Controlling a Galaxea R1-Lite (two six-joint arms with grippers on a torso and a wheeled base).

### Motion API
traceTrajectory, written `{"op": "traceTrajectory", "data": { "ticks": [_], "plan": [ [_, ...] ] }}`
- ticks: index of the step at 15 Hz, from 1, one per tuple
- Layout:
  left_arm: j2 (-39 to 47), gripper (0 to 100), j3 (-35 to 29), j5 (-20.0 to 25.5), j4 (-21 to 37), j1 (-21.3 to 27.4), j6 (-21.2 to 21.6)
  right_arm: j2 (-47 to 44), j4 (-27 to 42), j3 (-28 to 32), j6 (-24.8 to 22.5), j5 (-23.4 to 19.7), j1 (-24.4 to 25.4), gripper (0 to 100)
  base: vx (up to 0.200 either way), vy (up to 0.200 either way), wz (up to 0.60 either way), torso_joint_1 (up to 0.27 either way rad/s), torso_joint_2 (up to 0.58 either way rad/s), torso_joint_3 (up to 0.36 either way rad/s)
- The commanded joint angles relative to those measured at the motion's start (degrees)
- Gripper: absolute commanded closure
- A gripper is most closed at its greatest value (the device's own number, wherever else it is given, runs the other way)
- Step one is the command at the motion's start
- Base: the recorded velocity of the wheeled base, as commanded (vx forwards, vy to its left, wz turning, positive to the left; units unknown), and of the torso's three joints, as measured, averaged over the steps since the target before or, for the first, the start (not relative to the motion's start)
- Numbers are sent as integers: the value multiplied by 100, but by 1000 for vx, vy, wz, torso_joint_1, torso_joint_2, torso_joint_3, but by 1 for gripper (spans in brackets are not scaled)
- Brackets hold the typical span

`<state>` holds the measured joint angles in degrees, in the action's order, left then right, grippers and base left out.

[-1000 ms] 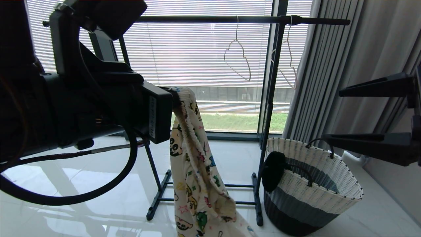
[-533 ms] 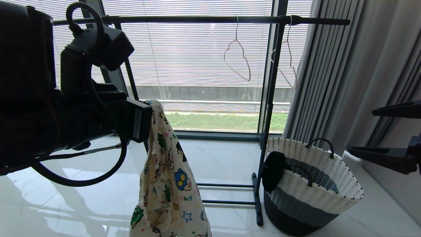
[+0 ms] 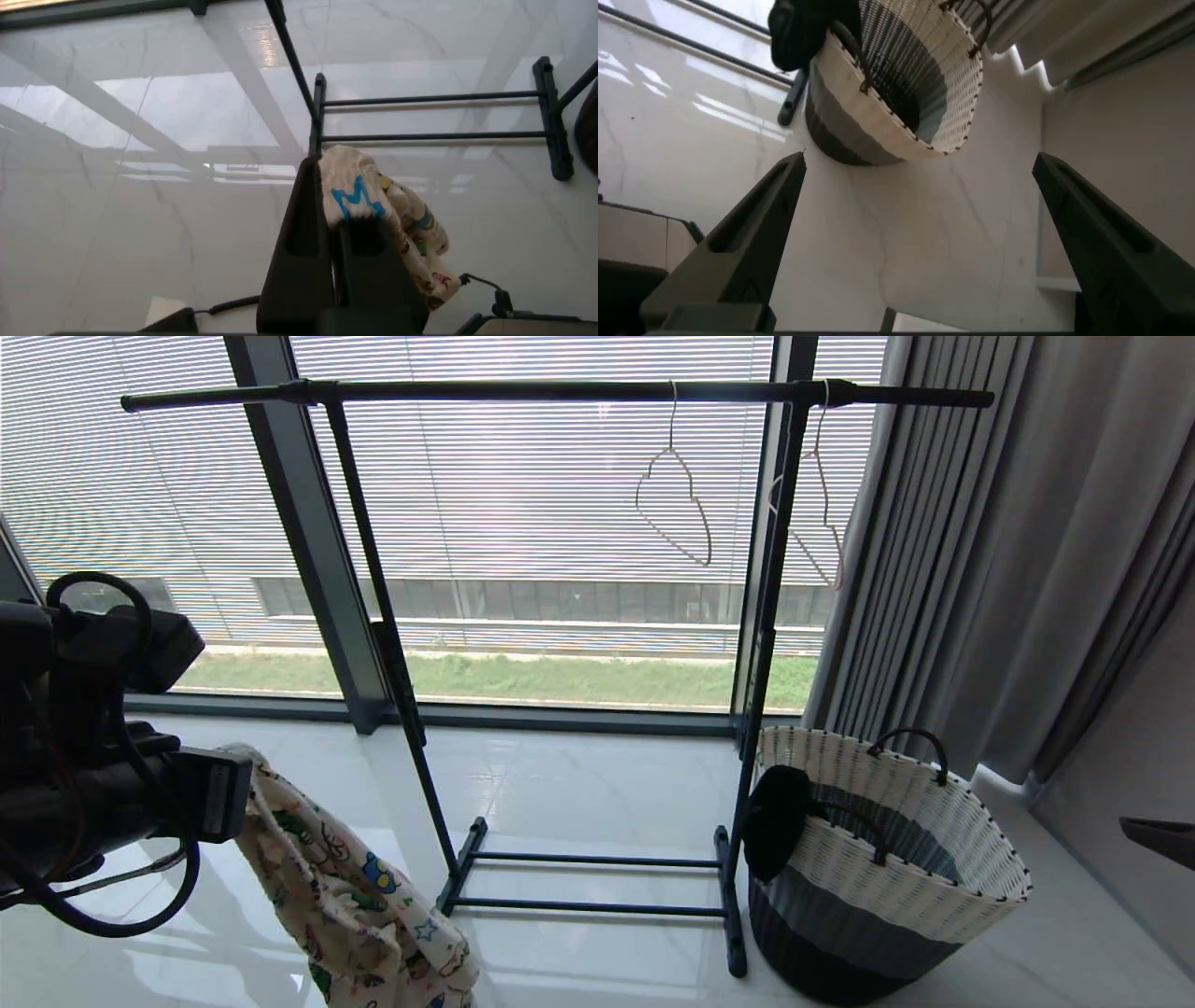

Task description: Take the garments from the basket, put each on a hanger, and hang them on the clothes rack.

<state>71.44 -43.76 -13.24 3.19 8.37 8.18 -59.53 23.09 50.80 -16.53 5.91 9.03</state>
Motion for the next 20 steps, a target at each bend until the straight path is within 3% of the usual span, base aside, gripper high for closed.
{"op": "traceTrajectory", "data": {
  "ticks": [1,4,10,20],
  "plan": [
    [-350,100,307,-3,-3,-55,-1,310,3,-299,-34,86,-77,0,0,0,0,0,0,0],
    [-420,100,518,-65,-179,-64,-194,451,-6,-448,-193,112,-86,0,0,0,0,0,0,0],
    [-798,100,905,-214,-381,-55,-238,495,-6,-448,1,94,-314,0,0,0,0,11,-32,-18],
    [-1229,100,1037,-214,-381,-64,-194,574,-33,-527,133,77,-314,0,0,0,0,180,-436,-258]
  ]
}}
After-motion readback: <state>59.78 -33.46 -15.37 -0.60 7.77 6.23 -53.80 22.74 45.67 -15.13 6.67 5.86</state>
